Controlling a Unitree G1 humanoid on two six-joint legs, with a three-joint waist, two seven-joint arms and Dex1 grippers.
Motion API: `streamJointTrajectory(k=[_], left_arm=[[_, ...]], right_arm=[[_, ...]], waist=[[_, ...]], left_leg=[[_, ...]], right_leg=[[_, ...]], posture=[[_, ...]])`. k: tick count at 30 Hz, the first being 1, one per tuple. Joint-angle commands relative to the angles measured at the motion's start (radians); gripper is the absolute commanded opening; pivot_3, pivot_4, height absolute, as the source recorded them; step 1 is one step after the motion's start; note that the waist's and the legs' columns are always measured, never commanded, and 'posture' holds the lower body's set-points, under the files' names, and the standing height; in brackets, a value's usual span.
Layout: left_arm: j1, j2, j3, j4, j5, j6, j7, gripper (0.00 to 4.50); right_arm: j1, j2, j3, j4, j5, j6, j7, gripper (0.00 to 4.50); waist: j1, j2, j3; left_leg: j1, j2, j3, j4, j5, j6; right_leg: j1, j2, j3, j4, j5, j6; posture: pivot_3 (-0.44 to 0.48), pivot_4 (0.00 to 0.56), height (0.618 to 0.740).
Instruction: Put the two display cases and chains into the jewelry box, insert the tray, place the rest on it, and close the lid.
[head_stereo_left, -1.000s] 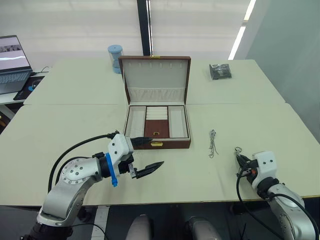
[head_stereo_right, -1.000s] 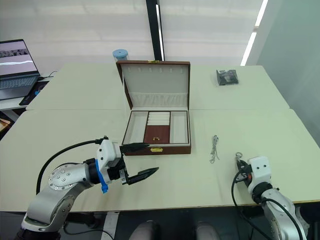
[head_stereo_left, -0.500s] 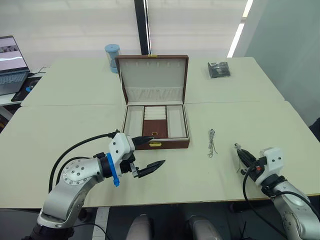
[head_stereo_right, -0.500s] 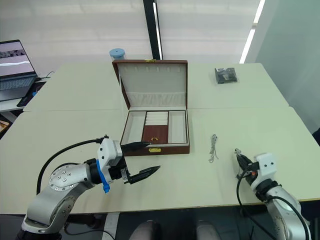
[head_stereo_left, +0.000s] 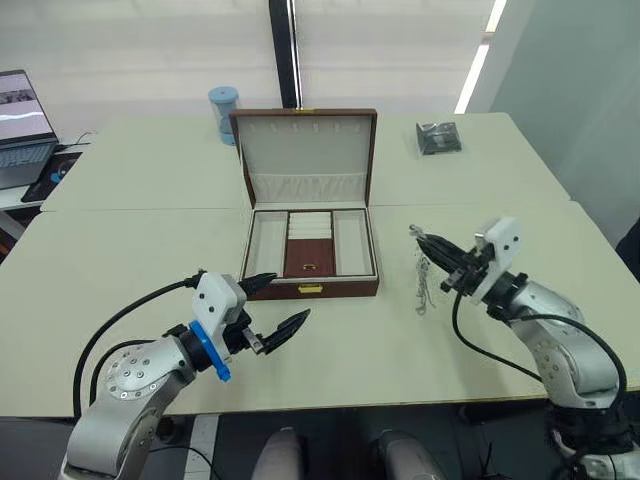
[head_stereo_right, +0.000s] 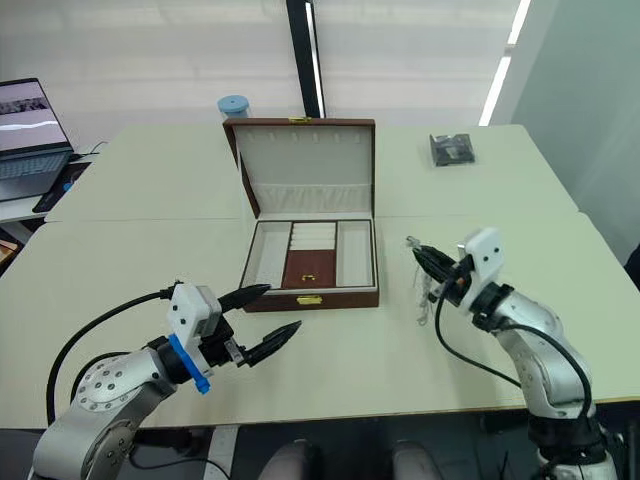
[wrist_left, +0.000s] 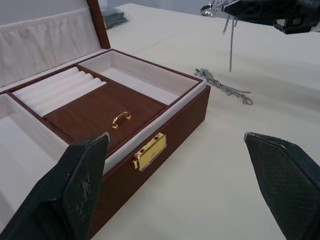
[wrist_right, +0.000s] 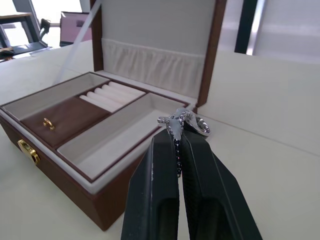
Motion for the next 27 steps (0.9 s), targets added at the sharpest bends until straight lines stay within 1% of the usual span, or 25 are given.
streamJointTrajectory(k=[1, 5, 11, 18, 23, 27], left_arm=[[0.063, -0.027, 0.054, -0.082, 0.0, 0.0, 0.072, 4.5], [0.161, -0.079, 0.095, -0.151, 0.011, -0.008, 0.154, 4.5], [0.268, -0.151, 0.111, -0.225, 0.044, -0.03, 0.242, 4.5], [0.398, -0.228, 0.125, -0.297, 0.075, -0.068, 0.306, 4.5], [0.441, -0.269, 0.092, -0.318, 0.109, -0.09, 0.343, 4.5], [0.45, -0.283, 0.083, -0.325, 0.125, -0.098, 0.356, 4.5]], right_arm=[[-0.13, 0.039, 0.073, 0.054, -0.004, 0.032, 0.018, 0.01], [-0.295, 0.136, 0.155, 0.176, -0.019, 0.046, 0.027, 0.01], [-0.461, 0.272, 0.225, 0.385, -0.081, 0.006, 0.03, 0.01], [-0.547, 0.369, 0.253, 0.544, -0.124, -0.042, 0.066, 0.01], [-0.592, 0.416, 0.256, 0.628, -0.154, -0.074, 0.079, 0.01], [-0.631, 0.454, 0.249, 0.692, -0.169, -0.1, 0.082, 0.01]], waist=[[0.0, 0.0, 0.0], [-0.002, 0.0, 0.0], [0.003, 0.0, 0.0], [-0.001, 0.0, 0.001], [-0.001, 0.0, 0.001], [-0.001, 0.001, 0.001]], left_leg=[[0.0, 0.0, 0.0, 0.0, 0.0, 0.0], [-0.001, 0.0, 0.0, 0.0, 0.0, 0.0], [-0.002, 0.0, 0.0, 0.0, 0.0, 0.0], [-0.002, 0.0, 0.0, -0.001, 0.0, 0.0], [-0.002, 0.0, 0.001, -0.001, 0.0, 0.0], [-0.003, 0.001, 0.001, -0.001, 0.0, 0.0]], right_leg=[[-0.001, 0.0, 0.0, 0.0, 0.0, 0.0], [-0.002, 0.0, 0.001, 0.0, 0.0, 0.0], [-0.003, -0.001, 0.0, 0.0, 0.0, 0.0], [-0.003, -0.001, 0.0, 0.0, 0.0, 0.0], [-0.005, -0.001, 0.0, 0.001, 0.0, 0.0], [-0.006, -0.001, 0.0, 0.001, 0.0, 0.0]], posture=[[0.0, 0.15, 0.74], [0.0, 0.15, 0.74], [0.0, 0.15, 0.74], [0.0, 0.15, 0.74], [0.0, 0.15, 0.74], [0.0, 0.15, 0.74]])
